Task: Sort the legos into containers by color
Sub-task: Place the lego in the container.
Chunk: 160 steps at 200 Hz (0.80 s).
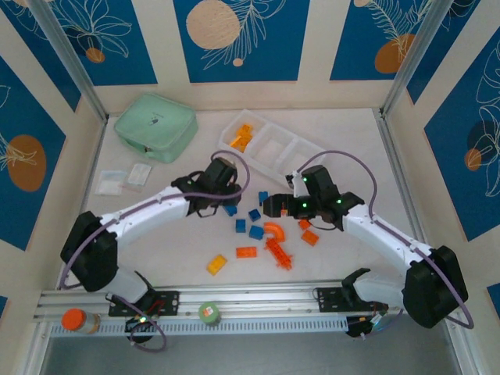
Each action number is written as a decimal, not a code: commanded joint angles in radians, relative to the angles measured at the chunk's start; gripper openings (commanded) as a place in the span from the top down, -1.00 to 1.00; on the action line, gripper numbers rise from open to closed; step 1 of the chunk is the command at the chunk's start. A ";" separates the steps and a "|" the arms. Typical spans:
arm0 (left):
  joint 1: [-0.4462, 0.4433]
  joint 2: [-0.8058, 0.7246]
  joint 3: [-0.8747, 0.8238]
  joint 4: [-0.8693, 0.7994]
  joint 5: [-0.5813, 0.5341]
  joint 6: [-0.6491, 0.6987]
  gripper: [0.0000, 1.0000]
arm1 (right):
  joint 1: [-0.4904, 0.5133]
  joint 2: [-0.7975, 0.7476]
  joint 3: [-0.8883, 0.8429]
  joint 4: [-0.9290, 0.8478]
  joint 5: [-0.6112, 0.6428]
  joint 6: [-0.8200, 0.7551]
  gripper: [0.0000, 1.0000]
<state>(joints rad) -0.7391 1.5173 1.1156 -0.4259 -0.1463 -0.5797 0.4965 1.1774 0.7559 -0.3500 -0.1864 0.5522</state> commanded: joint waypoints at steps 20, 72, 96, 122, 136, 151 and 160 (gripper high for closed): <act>0.116 0.141 0.193 0.017 0.064 0.093 0.55 | -0.060 0.052 0.088 -0.008 -0.024 -0.032 -0.98; 0.208 0.381 0.457 0.068 0.080 0.130 0.56 | -0.097 0.110 0.131 0.006 -0.006 -0.051 -0.98; 0.245 0.518 0.616 0.052 0.083 0.127 0.56 | -0.111 0.132 0.148 0.000 -0.013 -0.055 -0.98; 0.272 0.645 0.753 0.083 0.113 0.123 0.55 | -0.117 0.145 0.175 -0.007 -0.008 -0.071 -0.98; 0.282 0.717 0.844 0.069 0.144 0.126 0.50 | -0.118 0.156 0.207 -0.029 -0.006 -0.090 -0.98; 0.289 0.786 0.940 0.004 0.111 0.109 0.40 | -0.120 0.168 0.229 -0.043 -0.002 -0.102 -0.98; 0.295 0.819 0.978 -0.015 0.123 0.101 0.32 | -0.121 0.171 0.239 -0.046 -0.002 -0.105 -0.98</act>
<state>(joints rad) -0.4606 2.2601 1.9778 -0.3801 -0.0486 -0.4694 0.3817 1.3350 0.9436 -0.3641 -0.1829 0.4866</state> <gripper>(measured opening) 0.328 0.991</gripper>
